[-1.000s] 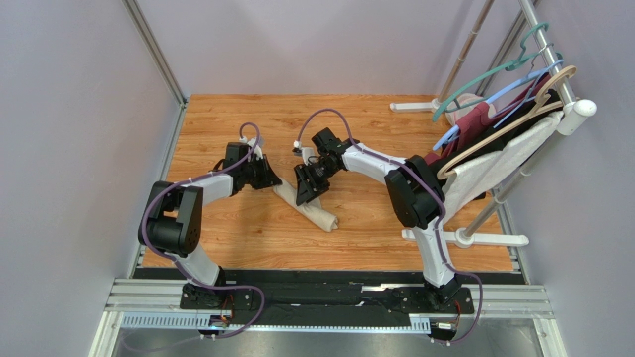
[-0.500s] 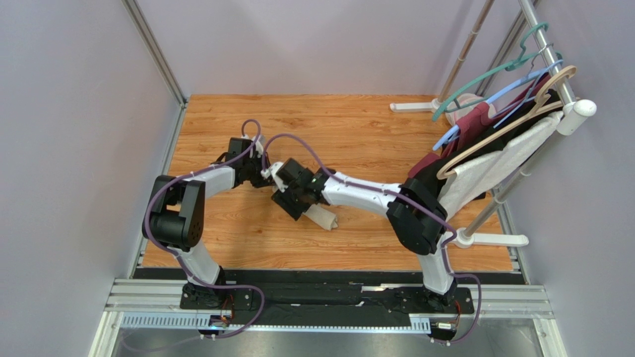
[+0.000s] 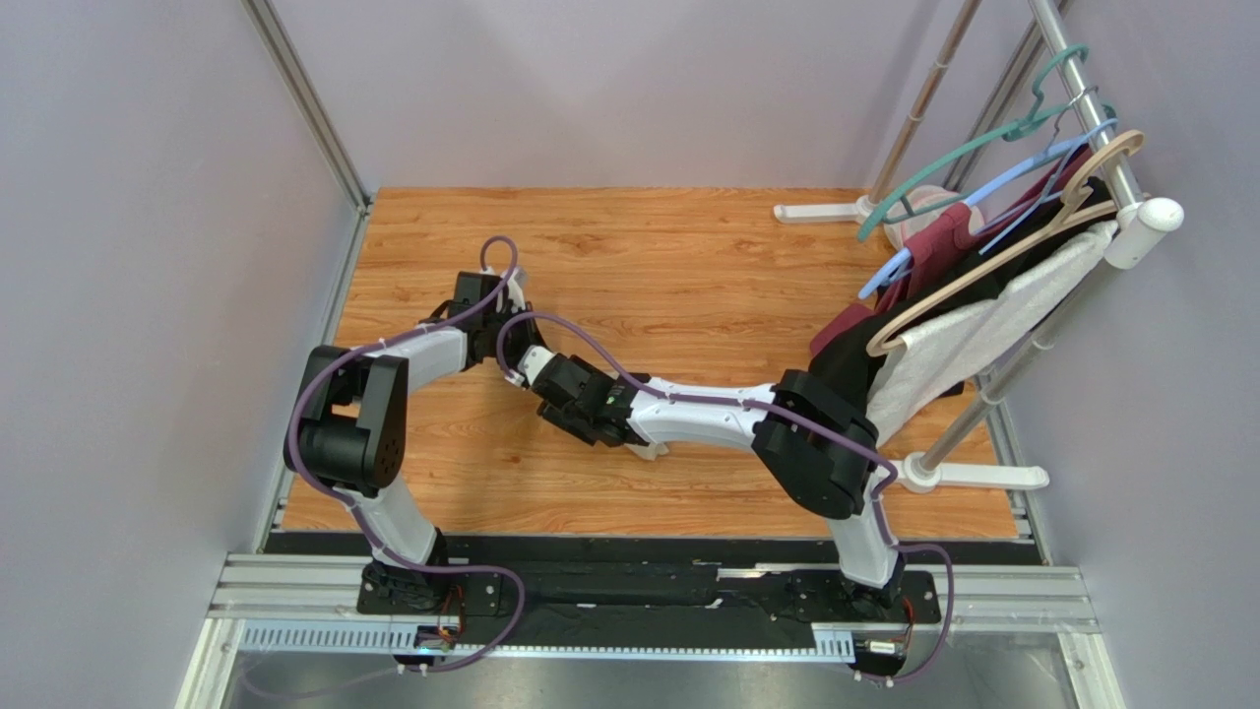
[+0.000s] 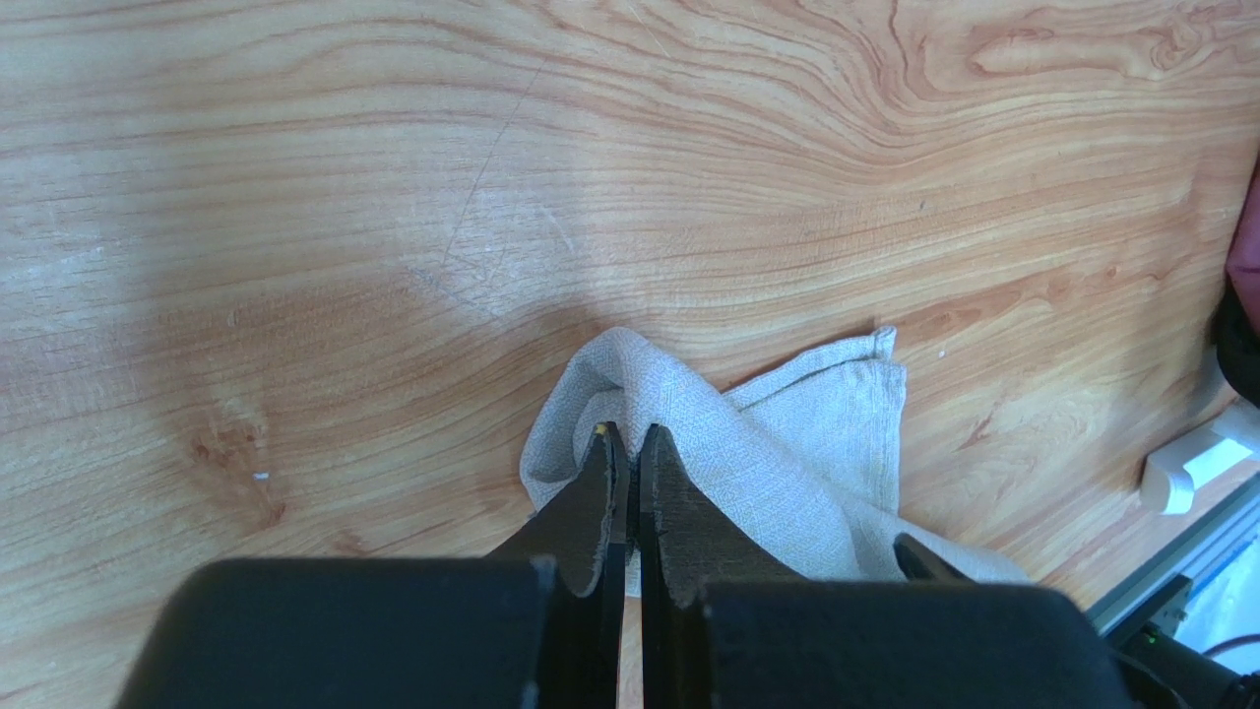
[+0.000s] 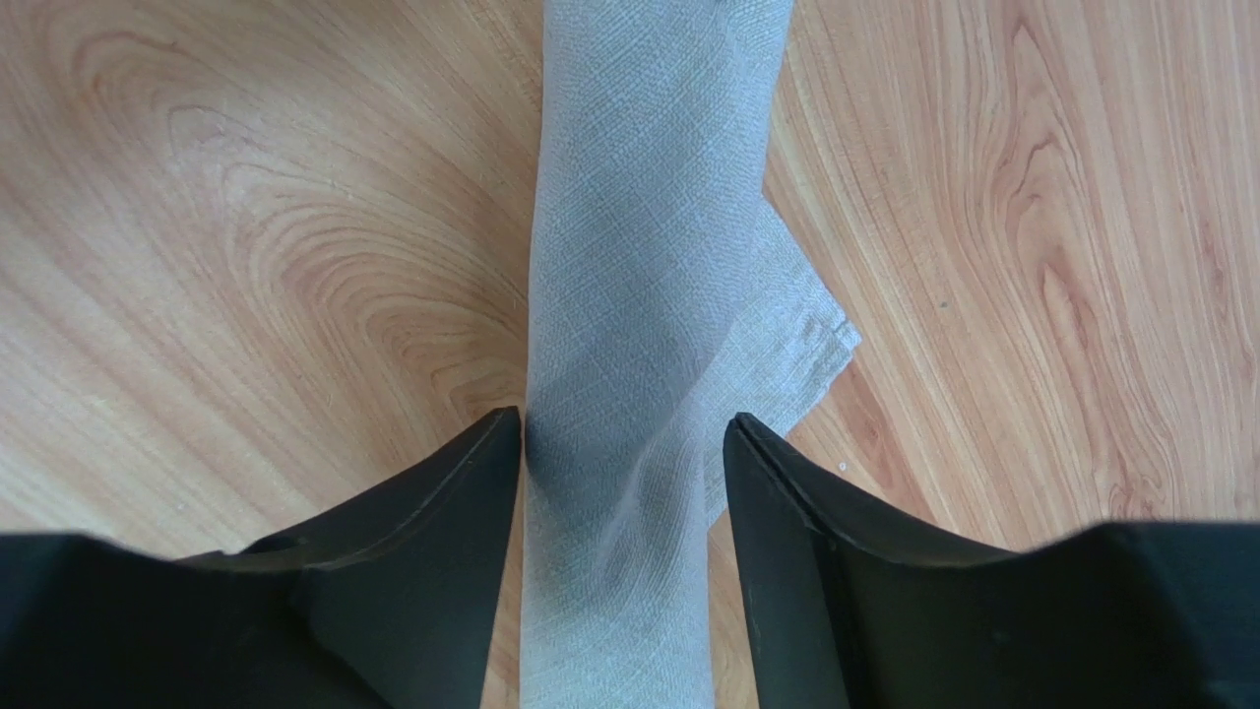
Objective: Fold the napkin, place the utensils inside, and roll it up
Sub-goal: Roll the napkin with the utensil
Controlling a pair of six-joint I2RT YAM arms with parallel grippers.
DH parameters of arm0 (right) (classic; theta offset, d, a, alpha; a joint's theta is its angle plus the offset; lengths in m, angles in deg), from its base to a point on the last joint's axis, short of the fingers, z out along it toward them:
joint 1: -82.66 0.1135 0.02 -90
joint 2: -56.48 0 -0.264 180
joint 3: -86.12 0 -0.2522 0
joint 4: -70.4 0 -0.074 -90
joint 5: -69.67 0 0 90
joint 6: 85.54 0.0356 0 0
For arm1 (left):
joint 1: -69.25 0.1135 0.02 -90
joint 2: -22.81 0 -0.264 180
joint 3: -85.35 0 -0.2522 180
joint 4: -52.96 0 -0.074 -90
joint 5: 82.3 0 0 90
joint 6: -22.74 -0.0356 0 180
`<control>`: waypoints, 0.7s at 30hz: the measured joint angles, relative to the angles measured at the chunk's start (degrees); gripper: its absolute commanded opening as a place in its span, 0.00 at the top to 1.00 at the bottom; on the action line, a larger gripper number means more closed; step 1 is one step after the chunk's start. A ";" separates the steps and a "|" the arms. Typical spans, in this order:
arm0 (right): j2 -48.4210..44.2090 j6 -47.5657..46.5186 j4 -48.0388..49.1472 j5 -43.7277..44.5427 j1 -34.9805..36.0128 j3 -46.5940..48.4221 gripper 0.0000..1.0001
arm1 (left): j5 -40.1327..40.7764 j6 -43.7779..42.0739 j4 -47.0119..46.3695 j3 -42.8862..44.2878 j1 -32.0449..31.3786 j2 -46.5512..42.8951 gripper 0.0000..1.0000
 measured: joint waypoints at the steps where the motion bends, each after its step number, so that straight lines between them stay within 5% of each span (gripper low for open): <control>1: 0.42 -0.13 0.07 0.00 -0.26 0.13 0.56 | 0.00 0.00 0.00 0.00 0.00 0.00 1.00; 4: 1.64 -0.17 0.07 -1.66 -1.01 0.22 0.69 | -0.07 -0.02 0.00 0.00 0.00 0.00 0.97; 8: 1.95 1.05 -0.52 -8.31 -3.89 0.72 0.80 | -0.35 -0.55 -0.33 0.00 0.00 0.00 0.39; 10: 1.68 2.05 -0.83 -14.23 -6.40 1.31 0.82 | -0.57 -0.92 -0.85 0.00 0.00 0.00 0.28; 21: 2.01 8.61 -1.97 -45.07 -18.32 1.84 0.86 | 5.46 -0.83 -2.73 -3.80 0.04 -6.43 0.23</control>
